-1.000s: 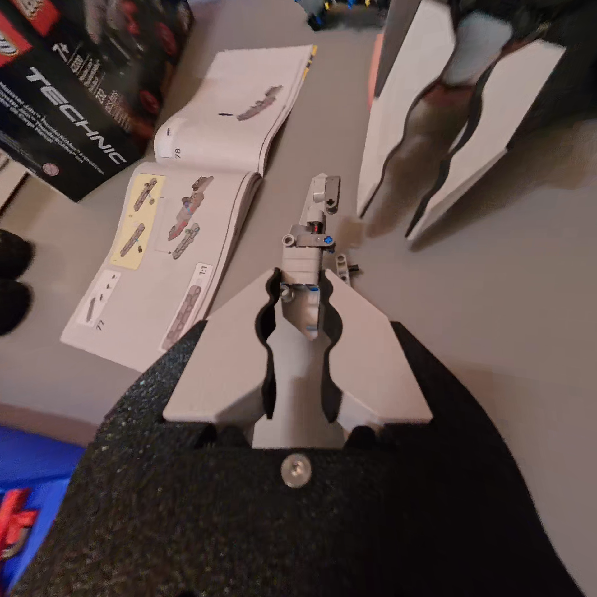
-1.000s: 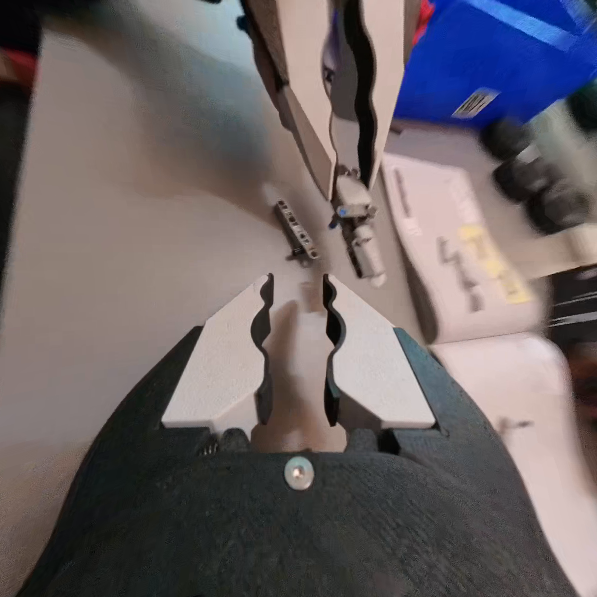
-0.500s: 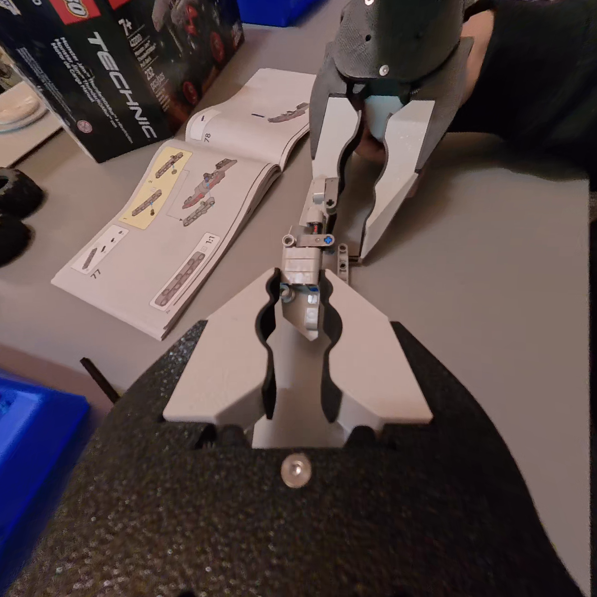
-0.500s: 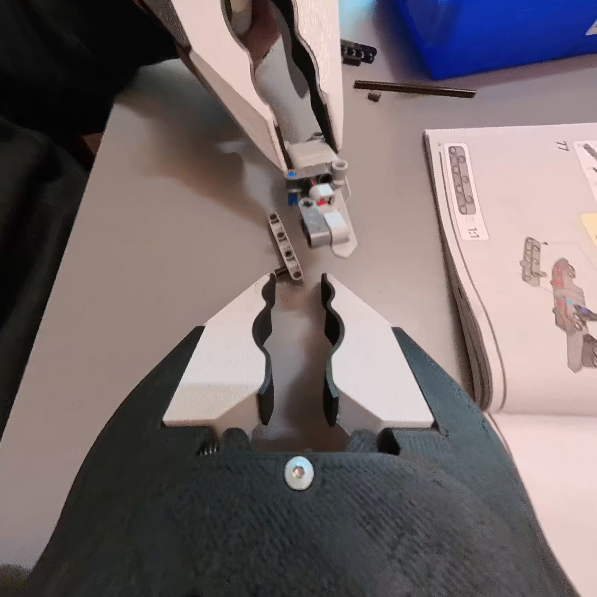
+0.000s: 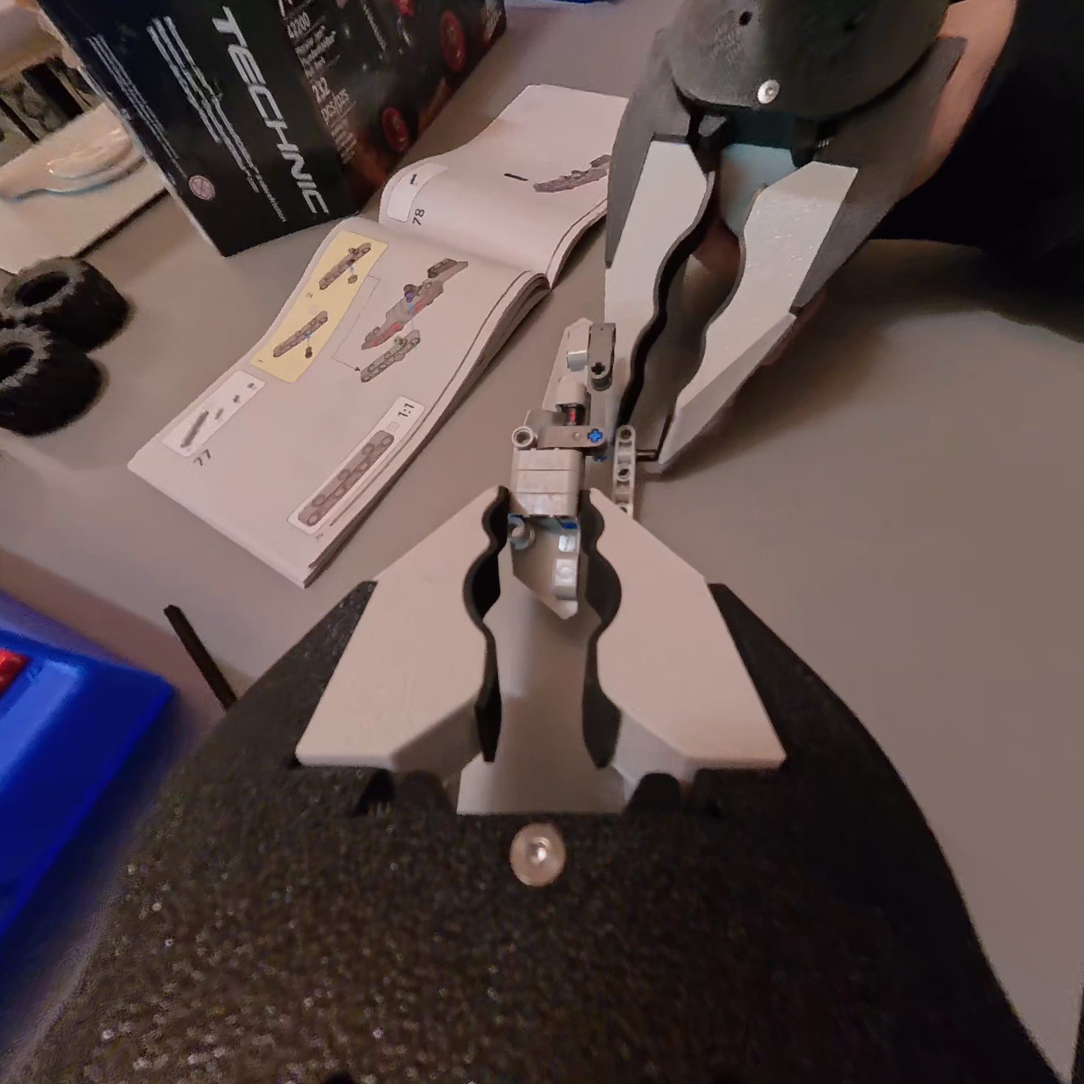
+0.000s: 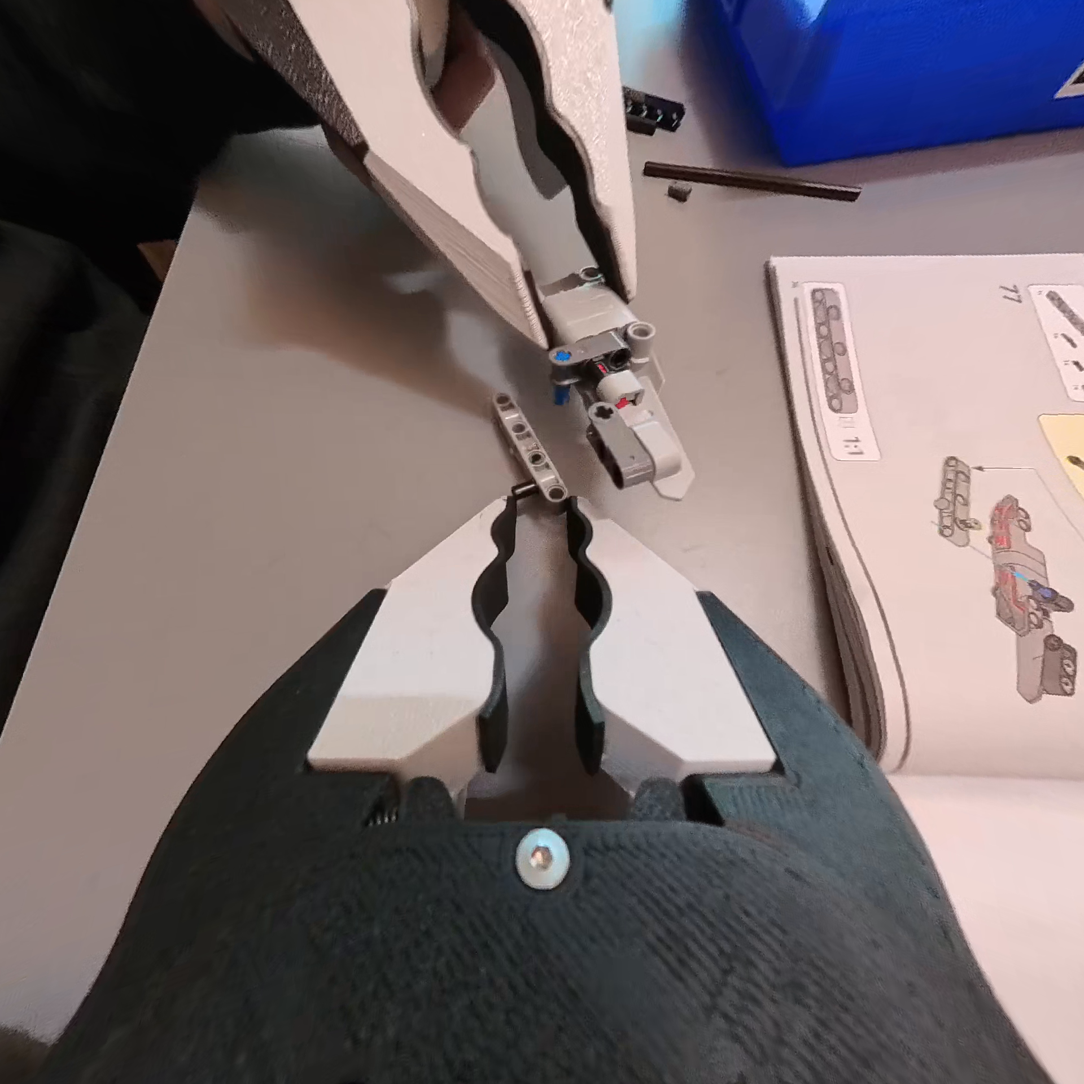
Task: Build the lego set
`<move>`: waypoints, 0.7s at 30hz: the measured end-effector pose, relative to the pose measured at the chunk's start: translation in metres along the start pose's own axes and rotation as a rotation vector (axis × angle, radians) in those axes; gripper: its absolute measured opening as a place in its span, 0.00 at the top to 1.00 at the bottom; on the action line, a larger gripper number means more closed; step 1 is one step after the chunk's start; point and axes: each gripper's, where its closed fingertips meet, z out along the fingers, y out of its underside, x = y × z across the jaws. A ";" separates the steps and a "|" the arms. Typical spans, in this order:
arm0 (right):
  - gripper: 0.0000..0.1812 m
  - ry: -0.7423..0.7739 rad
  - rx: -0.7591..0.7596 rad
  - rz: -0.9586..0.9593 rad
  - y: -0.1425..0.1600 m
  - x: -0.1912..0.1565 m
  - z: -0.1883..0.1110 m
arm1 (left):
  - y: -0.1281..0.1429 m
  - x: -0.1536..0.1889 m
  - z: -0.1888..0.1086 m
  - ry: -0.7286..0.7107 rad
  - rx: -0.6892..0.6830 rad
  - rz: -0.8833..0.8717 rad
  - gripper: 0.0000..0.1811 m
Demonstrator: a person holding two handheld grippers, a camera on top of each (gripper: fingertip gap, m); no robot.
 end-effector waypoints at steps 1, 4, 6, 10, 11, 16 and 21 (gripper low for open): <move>0.91 0.008 0.012 0.009 -0.001 0.002 -0.001 | 0.001 0.002 0.001 0.016 -0.007 -0.009 0.88; 0.91 -0.036 0.033 0.032 -0.004 -0.001 -0.004 | 0.004 0.003 0.005 0.015 -0.020 -0.002 0.88; 0.91 -0.057 0.059 0.066 -0.007 0.000 -0.007 | 0.006 0.001 0.005 0.007 -0.026 -0.007 0.88; 0.91 -0.073 0.061 0.130 -0.005 0.003 -0.009 | 0.003 -0.011 0.001 -0.038 -0.002 -0.049 0.88; 0.91 -0.060 0.028 0.128 0.001 0.004 -0.008 | 0.000 -0.013 -0.001 -0.045 0.015 -0.057 0.88; 0.91 0.026 -0.028 0.034 0.006 0.012 -0.001 | -0.010 -0.014 -0.003 -0.033 0.096 -0.087 0.88; 0.90 -0.013 -0.036 -0.002 0.003 0.006 0.004 | -0.006 -0.015 -0.002 -0.065 0.075 -0.081 0.88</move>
